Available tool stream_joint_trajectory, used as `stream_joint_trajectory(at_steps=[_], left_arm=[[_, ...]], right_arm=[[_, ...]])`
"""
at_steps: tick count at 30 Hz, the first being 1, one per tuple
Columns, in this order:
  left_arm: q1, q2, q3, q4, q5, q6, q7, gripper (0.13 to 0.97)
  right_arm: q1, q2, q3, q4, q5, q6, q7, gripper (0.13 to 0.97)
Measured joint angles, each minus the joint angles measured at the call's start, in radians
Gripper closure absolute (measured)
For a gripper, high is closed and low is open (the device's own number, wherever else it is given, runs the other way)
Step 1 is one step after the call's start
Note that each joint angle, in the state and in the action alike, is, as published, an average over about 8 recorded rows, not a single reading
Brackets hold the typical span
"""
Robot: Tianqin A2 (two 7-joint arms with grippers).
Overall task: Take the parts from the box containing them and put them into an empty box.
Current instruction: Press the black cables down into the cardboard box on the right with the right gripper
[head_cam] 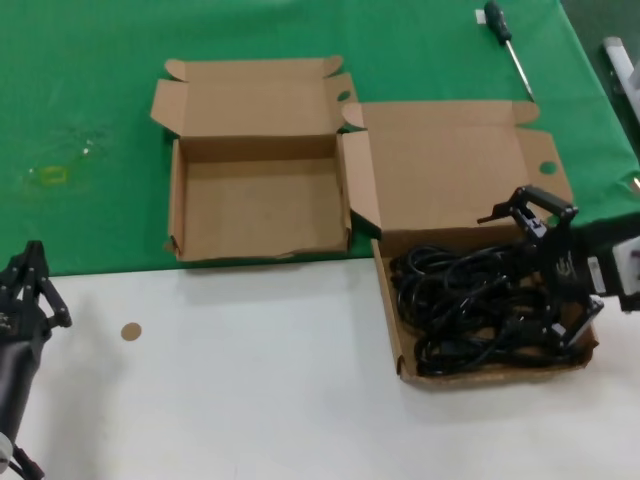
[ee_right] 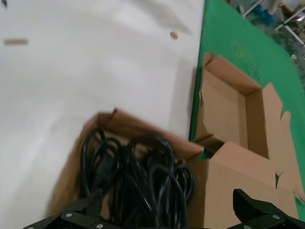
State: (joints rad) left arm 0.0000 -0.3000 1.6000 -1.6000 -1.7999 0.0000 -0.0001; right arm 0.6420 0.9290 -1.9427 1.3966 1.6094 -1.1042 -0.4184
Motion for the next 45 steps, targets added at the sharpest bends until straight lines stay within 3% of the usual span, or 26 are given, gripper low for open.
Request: stream_joint_trajectory(at_steps=[8,19,28,37,45], left_arm=[[0.000,0.000,0.000,0.000,0.000,0.000,0.000,0.945],[0.000,0.000,0.000,0.000,0.000,0.000,0.000,0.945],[0.000,0.000,0.000,0.000,0.000,0.000,0.000,0.945],[0.000,0.000,0.000,0.000,0.000,0.000,0.000,0.945],[0.000,0.000,0.000,0.000,0.000,0.000,0.000,0.945]], right_arm=[[0.095,-0.079,-0.052,-0.122,-0.089,0.012,-0.100,0.133],[0.136,-0.142,-0.091,-0.211,-0.148,0.038,-0.181,0.158],[0.161,-0.173,-0.106,-0.242,-0.170,0.049,-0.203,0.260],[0.165,-0.176,-0.113,-0.251,-0.181,0.047,-0.190,0.432],[0.153,-0.163,-0.115,-0.247,-0.186,0.040,-0.176,0.657]])
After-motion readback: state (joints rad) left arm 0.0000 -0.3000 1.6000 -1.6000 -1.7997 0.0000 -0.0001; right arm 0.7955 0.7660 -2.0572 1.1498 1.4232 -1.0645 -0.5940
